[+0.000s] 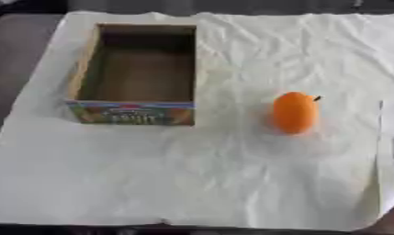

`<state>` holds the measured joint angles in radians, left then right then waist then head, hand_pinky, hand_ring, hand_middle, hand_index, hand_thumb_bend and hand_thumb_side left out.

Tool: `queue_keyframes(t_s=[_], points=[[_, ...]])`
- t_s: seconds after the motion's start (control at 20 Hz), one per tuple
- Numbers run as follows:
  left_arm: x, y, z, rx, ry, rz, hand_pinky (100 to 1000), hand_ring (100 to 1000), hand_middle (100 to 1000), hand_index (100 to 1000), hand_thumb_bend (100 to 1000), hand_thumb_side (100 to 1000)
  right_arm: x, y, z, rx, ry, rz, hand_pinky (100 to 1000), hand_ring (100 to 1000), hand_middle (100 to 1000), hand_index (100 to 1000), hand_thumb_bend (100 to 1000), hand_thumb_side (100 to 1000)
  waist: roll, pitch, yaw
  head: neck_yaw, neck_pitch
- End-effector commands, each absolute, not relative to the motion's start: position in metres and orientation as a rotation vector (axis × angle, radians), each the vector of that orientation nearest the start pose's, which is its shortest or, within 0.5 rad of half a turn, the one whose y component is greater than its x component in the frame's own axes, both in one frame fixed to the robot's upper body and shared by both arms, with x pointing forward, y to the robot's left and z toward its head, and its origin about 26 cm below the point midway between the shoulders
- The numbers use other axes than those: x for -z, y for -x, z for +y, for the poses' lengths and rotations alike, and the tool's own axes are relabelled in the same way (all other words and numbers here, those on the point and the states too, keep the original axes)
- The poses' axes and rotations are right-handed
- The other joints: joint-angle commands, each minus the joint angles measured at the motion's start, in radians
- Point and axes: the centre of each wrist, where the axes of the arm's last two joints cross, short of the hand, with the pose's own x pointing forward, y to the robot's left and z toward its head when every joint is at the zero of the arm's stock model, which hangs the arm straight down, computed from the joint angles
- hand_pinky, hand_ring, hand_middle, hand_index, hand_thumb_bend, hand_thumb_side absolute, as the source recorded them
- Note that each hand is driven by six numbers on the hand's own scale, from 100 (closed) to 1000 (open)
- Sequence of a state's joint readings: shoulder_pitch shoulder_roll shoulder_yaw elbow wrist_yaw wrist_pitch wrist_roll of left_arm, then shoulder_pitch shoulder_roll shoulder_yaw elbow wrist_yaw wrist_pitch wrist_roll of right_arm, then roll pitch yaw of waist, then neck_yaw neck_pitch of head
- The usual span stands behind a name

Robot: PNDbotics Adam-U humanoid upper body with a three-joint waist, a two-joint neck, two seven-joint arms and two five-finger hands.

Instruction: Pick up objects on the table and place them in the box.

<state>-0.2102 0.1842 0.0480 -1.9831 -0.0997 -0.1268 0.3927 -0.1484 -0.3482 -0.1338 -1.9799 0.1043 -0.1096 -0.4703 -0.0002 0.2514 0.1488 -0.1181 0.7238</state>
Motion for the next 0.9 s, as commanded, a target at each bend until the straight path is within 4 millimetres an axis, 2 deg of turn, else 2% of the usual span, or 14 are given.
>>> queue_keyframes(t_s=[0.05, 0.3, 0.55, 0.9], points=[[-0.169, -0.291, 0.263, -0.188, -0.427, -2.361, 316, 677, 836, 690, 100, 738, -0.176, -0.281, -0.313, 0.138, 0.699, -2.326, 837, 678, 629, 807, 100, 995, 0.0, -0.019, -0.001, 0.002, -0.003], [-0.167, -0.29, 0.263, -0.185, -0.43, -2.351, 316, 677, 837, 690, 100, 739, -0.182, -0.28, -0.319, 0.033, 0.748, -2.333, 843, 712, 665, 825, 100, 1000, -0.004, -0.029, -0.006, 0.001, 0.007], [-0.166, -0.29, 0.263, -0.178, -0.43, -2.346, 315, 677, 837, 689, 100, 738, -0.198, -0.281, -0.324, -0.203, 0.843, -2.341, 865, 762, 721, 853, 100, 1000, -0.003, -0.033, -0.005, -0.008, 0.014], [-0.166, -0.29, 0.262, -0.174, -0.421, -2.341, 313, 678, 838, 689, 100, 738, -0.217, -0.28, -0.334, -0.631, 0.991, -2.262, 880, 812, 783, 897, 340, 1000, 0.001, -0.03, -0.005, -0.023, 0.036]])
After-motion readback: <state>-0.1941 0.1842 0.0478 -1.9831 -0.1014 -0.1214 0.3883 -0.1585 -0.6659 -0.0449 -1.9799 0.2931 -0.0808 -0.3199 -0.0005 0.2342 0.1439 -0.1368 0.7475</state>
